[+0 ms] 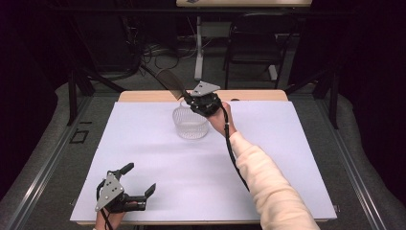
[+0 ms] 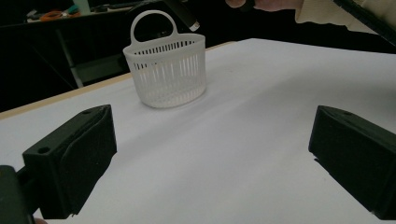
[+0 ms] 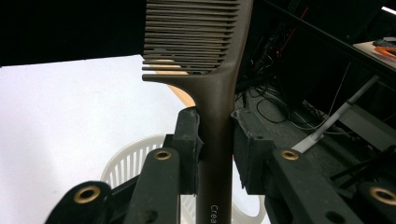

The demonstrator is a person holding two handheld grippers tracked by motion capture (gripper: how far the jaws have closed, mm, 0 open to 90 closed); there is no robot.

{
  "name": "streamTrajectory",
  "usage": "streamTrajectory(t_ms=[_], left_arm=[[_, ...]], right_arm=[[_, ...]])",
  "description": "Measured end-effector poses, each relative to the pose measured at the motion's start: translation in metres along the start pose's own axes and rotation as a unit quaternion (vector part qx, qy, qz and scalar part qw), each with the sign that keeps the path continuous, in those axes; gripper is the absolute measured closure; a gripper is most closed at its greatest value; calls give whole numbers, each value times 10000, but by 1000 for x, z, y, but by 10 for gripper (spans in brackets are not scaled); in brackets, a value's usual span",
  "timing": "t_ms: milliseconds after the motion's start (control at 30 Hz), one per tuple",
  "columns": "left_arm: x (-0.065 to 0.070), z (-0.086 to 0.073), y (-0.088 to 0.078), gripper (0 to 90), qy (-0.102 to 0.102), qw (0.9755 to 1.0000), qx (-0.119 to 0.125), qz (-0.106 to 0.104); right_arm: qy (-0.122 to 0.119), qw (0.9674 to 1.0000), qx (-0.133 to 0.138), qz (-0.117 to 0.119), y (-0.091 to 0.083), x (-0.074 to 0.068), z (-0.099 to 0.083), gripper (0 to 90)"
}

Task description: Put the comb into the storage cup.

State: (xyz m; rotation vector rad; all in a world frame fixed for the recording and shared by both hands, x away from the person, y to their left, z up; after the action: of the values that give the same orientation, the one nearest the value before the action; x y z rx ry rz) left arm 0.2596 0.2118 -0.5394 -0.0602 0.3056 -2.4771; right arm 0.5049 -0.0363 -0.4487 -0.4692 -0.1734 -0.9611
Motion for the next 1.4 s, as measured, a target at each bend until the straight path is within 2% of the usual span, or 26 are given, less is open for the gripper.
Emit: streamTrajectory(t_ms=[733, 1400], left_arm=[[0, 0, 0, 10, -1, 10000, 8, 5], [0, 0, 0, 11, -9, 10000, 19, 6]], right_arm=[[-74, 9999, 4, 85, 4, -5, -2, 727], [-131, 9997, -98, 201, 12, -7, -11, 727]])
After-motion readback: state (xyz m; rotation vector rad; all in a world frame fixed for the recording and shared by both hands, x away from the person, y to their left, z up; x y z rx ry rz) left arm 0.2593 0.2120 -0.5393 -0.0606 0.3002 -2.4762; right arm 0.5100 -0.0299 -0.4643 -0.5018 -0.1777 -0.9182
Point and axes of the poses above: each handheld gripper's, and its own axes: y roughly forward along the jaws, z roughly out of its top, x roughly to its right, the point moved 3 cm from there along y, roughly forward along the jaws, and after that the axes turned 12 degrees about -z, right-handed, at the moved point
